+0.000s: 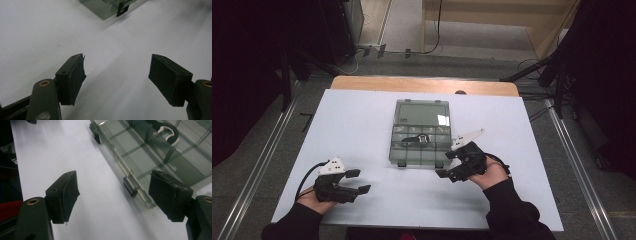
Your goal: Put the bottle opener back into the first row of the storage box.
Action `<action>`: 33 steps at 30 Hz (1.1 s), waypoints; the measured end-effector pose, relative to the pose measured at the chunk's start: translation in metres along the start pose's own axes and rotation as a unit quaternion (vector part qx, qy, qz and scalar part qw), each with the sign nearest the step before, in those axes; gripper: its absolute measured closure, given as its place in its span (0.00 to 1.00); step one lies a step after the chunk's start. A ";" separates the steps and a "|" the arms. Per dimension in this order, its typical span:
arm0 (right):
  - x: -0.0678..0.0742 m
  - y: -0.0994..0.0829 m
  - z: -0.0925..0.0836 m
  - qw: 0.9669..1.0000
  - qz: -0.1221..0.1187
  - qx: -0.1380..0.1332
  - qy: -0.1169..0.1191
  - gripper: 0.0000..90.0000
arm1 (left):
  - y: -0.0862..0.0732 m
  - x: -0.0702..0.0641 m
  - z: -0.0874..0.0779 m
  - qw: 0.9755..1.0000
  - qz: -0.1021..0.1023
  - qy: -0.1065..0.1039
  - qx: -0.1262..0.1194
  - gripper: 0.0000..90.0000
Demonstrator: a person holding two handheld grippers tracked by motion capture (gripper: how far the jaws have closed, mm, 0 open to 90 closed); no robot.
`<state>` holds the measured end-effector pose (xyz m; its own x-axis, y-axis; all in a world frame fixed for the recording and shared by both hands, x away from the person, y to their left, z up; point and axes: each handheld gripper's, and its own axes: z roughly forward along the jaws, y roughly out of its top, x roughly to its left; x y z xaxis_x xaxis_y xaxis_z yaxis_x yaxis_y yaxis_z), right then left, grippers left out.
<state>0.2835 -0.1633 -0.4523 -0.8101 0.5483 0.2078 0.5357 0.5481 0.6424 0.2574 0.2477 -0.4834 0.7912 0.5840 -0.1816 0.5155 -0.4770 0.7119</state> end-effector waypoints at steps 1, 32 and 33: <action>0.000 -0.003 -0.001 1.000 -0.002 -0.002 0.000 0.27 | 0.000 0.000 0.000 1.000 0.000 0.000 0.000 0.31; -0.006 -0.086 -0.030 0.998 0.054 -0.026 -0.027 0.25 | 0.000 0.000 0.000 1.000 0.001 0.001 0.002 0.31; -0.007 -0.088 -0.031 0.998 0.057 -0.026 -0.029 0.25 | 0.000 0.000 0.000 1.000 0.002 0.001 0.002 0.31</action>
<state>0.2346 -0.2345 -0.4871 -0.7284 0.6416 0.2402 0.6095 0.4468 0.6549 0.2576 0.2476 -0.4837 0.7923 0.5836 -0.1782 0.5140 -0.4809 0.7103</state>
